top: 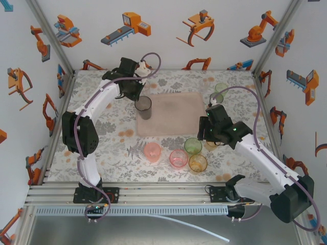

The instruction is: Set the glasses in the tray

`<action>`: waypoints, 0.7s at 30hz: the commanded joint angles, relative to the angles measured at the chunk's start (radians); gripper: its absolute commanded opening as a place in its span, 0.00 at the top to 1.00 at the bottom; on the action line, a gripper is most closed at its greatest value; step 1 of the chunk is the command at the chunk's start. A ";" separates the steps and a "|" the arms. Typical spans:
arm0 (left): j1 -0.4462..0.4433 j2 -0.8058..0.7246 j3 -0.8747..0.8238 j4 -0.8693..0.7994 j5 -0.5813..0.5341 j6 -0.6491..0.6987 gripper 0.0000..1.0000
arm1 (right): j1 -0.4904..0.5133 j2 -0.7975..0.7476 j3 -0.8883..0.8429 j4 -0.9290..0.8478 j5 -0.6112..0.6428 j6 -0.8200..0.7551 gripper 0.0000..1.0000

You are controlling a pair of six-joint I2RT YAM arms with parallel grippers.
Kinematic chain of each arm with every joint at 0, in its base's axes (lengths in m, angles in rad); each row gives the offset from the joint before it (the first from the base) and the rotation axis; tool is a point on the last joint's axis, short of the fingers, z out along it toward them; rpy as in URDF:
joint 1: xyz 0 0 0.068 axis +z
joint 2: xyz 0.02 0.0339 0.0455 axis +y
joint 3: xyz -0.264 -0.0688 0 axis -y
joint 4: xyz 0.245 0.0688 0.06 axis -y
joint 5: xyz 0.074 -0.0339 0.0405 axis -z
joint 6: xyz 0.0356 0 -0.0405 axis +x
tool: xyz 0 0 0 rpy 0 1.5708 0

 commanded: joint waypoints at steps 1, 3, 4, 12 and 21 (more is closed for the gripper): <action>0.008 0.011 0.039 -0.021 0.022 -0.017 0.95 | 0.005 -0.014 0.028 -0.017 0.022 0.010 0.43; 0.010 0.014 0.045 -0.026 0.023 -0.018 0.95 | 0.005 -0.015 0.028 -0.016 0.021 0.010 0.43; 0.009 0.014 0.047 -0.026 0.023 -0.019 0.94 | 0.005 -0.016 0.028 -0.017 0.021 0.010 0.43; 0.013 0.024 0.068 -0.046 0.028 -0.018 0.88 | 0.005 -0.012 0.028 -0.013 0.021 0.009 0.43; 0.018 0.040 0.074 -0.062 0.024 -0.017 0.81 | 0.005 -0.001 0.033 -0.008 0.019 0.004 0.43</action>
